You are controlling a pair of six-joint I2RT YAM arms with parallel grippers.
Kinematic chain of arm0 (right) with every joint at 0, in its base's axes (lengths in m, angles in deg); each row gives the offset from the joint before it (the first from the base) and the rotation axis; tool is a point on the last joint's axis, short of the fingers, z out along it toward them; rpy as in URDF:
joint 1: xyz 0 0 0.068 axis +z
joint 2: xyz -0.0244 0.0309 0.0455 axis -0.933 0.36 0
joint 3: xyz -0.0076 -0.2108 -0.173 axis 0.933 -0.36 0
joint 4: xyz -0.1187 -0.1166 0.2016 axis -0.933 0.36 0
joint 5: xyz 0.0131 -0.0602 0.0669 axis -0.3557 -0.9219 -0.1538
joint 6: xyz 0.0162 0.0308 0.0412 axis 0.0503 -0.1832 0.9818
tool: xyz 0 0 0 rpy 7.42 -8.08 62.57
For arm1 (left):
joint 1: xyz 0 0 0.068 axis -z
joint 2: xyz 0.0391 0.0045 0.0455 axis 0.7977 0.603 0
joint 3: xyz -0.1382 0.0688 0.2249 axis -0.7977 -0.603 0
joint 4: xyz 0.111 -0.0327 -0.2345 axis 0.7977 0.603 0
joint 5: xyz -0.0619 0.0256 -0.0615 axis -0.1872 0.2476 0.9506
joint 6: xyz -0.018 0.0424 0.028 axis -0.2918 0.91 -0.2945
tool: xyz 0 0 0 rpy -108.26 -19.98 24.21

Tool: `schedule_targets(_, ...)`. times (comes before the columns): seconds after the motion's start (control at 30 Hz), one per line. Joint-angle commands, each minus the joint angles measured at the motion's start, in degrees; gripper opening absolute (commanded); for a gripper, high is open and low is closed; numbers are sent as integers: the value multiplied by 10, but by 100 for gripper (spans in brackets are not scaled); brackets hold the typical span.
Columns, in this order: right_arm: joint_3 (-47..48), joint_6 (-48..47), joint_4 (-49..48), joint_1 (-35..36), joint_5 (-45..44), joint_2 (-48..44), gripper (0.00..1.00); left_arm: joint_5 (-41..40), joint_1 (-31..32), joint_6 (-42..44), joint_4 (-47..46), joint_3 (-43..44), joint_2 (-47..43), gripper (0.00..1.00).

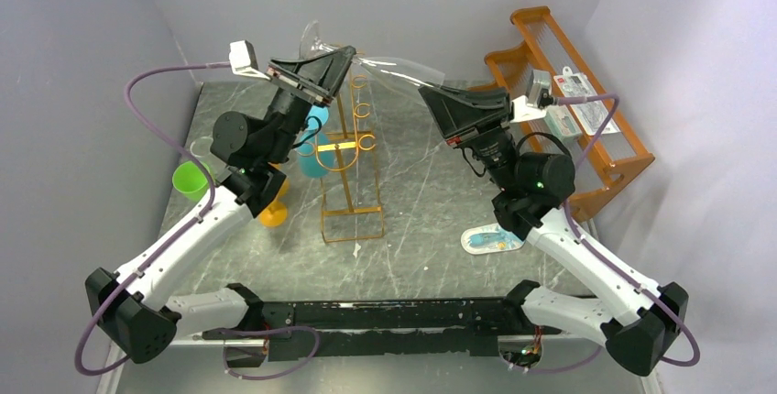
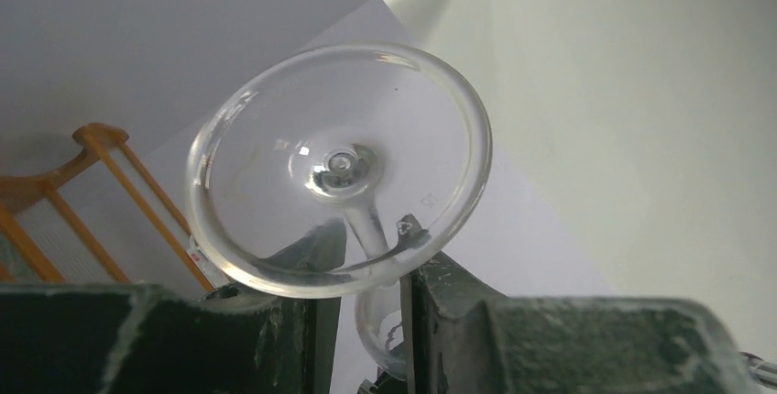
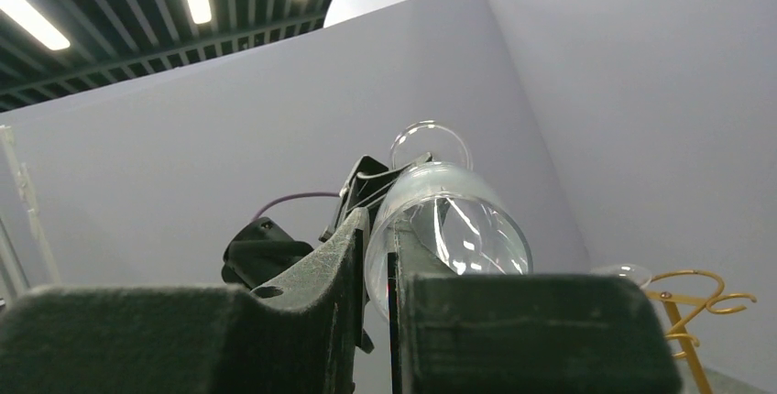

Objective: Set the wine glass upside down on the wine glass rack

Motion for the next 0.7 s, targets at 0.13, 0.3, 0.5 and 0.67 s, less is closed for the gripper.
schedule_targets(0.13,7,8,-35,7,28,14,0,38,4,-27,-69,17,19,31)
schedule_targets(0.3,10,-1,-30,7,25,18,0,53,4,-31,-76,16,17,24)
schedule_targets(0.5,6,1,-34,7,25,19,0,56,3,-10,-74,16,9,5)
schedule_targets(0.67,1,-3,-32,7,20,15,5,71,-1,8,-78,23,15,5)
